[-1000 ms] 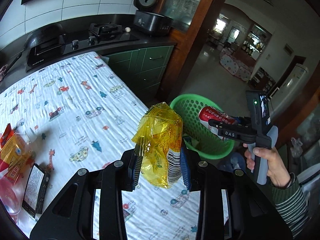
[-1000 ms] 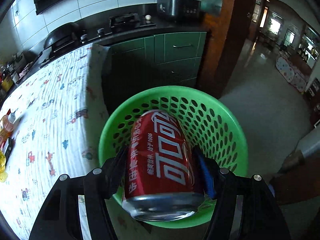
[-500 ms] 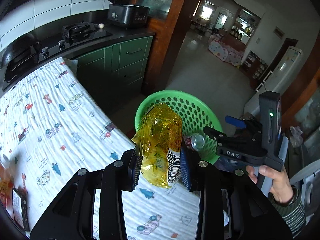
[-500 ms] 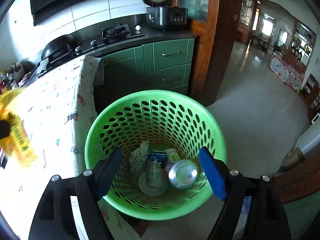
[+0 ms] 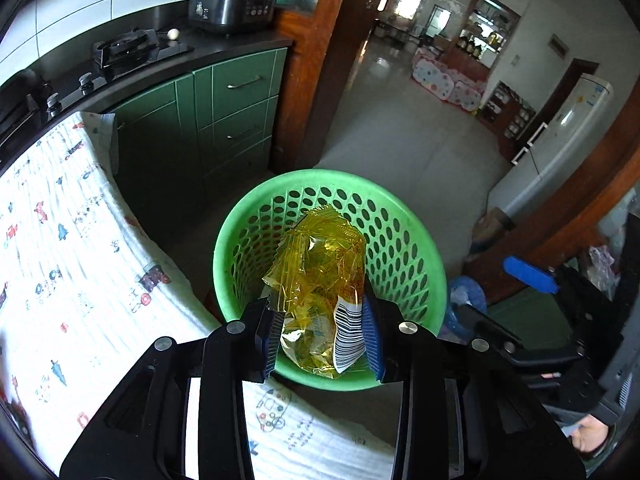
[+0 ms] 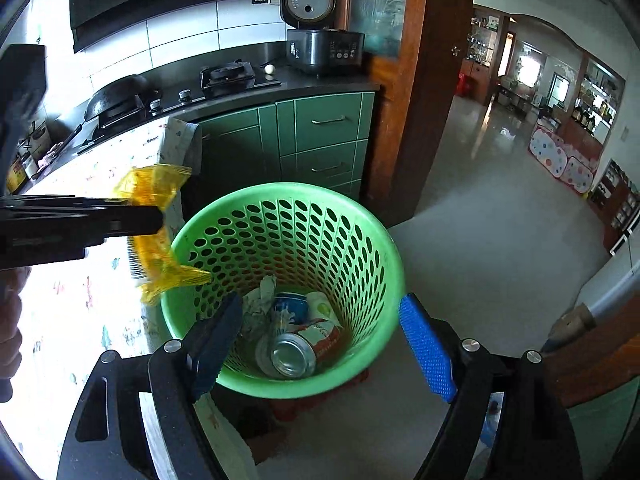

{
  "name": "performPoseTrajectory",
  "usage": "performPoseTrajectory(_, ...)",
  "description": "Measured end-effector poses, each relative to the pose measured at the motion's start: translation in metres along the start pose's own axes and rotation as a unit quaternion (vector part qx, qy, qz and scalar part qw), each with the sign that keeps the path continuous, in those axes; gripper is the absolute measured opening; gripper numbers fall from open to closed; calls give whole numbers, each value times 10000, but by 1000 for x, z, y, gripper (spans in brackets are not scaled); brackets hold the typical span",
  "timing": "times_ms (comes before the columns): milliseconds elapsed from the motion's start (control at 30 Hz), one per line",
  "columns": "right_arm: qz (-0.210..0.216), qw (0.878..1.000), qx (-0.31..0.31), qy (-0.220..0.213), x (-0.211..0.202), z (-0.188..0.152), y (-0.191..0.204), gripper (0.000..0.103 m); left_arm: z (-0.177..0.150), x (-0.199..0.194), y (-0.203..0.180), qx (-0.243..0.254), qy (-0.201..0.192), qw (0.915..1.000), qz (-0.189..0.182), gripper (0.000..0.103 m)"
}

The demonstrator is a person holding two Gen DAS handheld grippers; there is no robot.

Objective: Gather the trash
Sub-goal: 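Lower the yellow wrapper into the green basket and open the left gripper, then move both grippers back to the table toward the red cup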

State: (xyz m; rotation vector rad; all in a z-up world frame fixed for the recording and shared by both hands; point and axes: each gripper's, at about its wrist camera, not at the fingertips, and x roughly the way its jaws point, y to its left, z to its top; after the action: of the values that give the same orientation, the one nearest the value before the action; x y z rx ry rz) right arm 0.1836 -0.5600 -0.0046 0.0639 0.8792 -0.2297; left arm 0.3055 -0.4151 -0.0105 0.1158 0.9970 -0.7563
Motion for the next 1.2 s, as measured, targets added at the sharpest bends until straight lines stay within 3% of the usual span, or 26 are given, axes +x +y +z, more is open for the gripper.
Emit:
performPoseTrajectory(200, -22, 10000, -6, 39, 0, -4, -3, 78, 2, 18, -5, 10, 101, 9999, 48, 42)
performPoseTrajectory(267, -64, 10000, -21, 34, 0, -6, -4, 78, 2, 20, -6, 25, 90, 10000, 31, 52)
performPoseTrajectory(433, -81, 9999, 10, 63, 0, -8, -7, 78, -1, 20, -5, 36, 40, 10000, -33, 56)
performPoseTrajectory(533, -91, 9999, 2, 62, -2, -9, -6, 78, -2, 13, -6, 72, -24, 9999, -84, 65)
performPoseTrajectory(833, 5, 9999, -114, 7, -13, -9, 12, 78, -14, -22, -4, 305, -304, 9991, 10, 66)
performPoseTrajectory(1200, 405, 9977, -538, -113, -36, -10, 74, 78, -60, -89, 44, 186, -549, 9971, 491, 66)
